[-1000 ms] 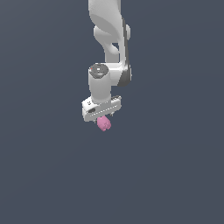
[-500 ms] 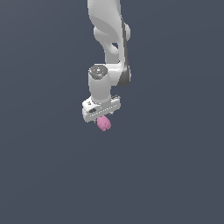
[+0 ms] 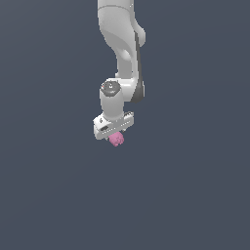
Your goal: Pick up the object and move it to a goal position.
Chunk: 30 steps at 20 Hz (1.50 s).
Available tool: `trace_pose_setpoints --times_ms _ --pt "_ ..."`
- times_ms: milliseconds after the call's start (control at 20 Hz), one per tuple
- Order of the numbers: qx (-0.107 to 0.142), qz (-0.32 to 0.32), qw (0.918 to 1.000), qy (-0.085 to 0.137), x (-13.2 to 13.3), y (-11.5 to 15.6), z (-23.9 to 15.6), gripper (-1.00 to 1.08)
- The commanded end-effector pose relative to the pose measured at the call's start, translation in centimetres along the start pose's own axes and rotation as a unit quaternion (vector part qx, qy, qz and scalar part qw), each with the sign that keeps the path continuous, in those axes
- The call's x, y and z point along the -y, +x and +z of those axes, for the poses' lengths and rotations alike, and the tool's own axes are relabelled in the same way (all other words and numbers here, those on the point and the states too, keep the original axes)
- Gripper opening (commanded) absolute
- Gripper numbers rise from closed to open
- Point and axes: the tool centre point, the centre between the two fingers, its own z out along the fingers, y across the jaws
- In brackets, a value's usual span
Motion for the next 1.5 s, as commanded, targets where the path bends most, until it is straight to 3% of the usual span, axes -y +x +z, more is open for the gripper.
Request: trace_pose_setpoints --times_ms 0,250,300,1000,1450 --pt "0.0 -0.001 1.0 0.0 0.0 0.0 1.0 1.0" --pt "0.0 -0.001 1.0 0.0 0.0 0.0 1.7 1.0" --pt "0.0 -0.001 1.0 0.0 0.0 0.0 1.7 -1.0" --pt "-0.002 0.0 1.0 -0.002 -0.1 0.3 1.0 -1.0" --pt "-0.002 0.0 1.0 -0.002 0.9 1.8 -3.4 -1.0"
